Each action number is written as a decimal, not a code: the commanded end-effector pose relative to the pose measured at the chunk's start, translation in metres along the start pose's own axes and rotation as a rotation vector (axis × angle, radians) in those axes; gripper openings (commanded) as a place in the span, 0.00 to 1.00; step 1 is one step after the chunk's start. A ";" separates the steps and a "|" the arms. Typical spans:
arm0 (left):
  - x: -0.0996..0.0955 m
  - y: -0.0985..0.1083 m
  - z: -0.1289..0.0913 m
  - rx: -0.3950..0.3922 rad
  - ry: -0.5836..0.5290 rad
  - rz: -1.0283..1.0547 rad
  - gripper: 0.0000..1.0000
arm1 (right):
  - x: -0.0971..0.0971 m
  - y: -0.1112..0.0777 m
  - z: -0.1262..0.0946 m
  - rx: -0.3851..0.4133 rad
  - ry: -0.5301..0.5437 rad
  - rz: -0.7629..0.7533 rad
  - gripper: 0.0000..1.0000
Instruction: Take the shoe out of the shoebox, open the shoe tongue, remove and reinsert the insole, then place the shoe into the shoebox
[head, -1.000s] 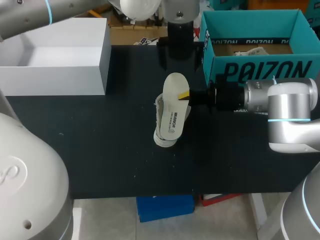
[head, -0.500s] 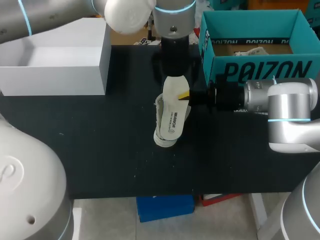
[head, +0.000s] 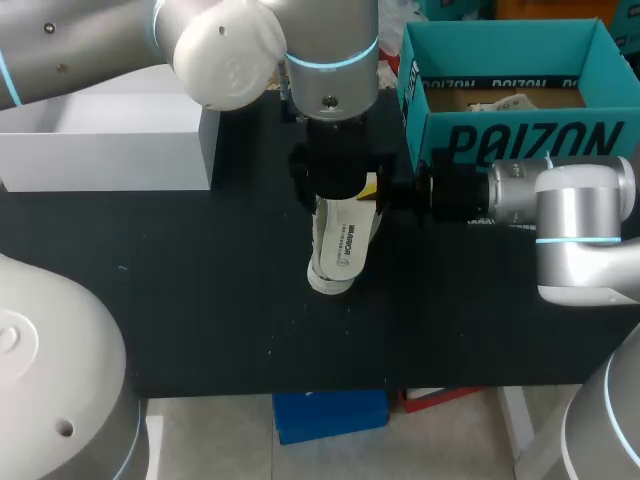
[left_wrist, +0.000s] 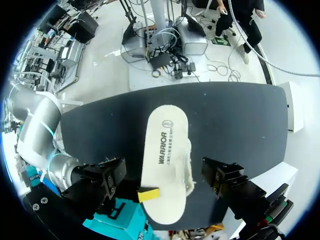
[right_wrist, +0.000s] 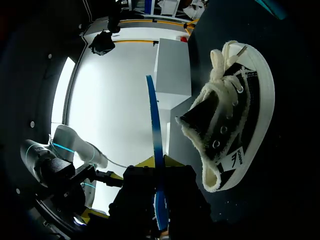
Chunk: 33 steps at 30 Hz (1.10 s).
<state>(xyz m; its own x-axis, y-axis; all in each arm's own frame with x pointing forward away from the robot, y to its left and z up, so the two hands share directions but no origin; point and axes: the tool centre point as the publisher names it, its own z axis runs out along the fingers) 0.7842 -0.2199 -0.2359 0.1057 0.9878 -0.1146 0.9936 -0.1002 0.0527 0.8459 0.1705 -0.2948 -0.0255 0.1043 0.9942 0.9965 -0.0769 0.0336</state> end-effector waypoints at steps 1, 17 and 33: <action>0.004 -0.014 -0.001 -0.048 -0.022 0.001 1.00 | 0.000 0.000 0.001 -0.001 -0.002 0.000 0.00; 0.025 -0.019 -0.001 0.037 -0.502 -0.003 1.00 | 0.000 0.000 0.001 -0.001 -0.002 0.000 0.00; 0.046 0.002 0.008 0.157 -1.036 0.156 1.00 | 0.000 0.000 0.001 -0.001 -0.002 0.000 0.00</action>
<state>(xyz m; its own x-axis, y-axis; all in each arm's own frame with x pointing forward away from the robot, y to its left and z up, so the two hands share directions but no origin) 0.7847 -0.1812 -0.2414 0.1750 0.7798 -0.6011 0.9771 -0.2128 0.0085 0.8459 0.1705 -0.2948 -0.0255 0.1043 0.9942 0.9965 -0.0768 0.0336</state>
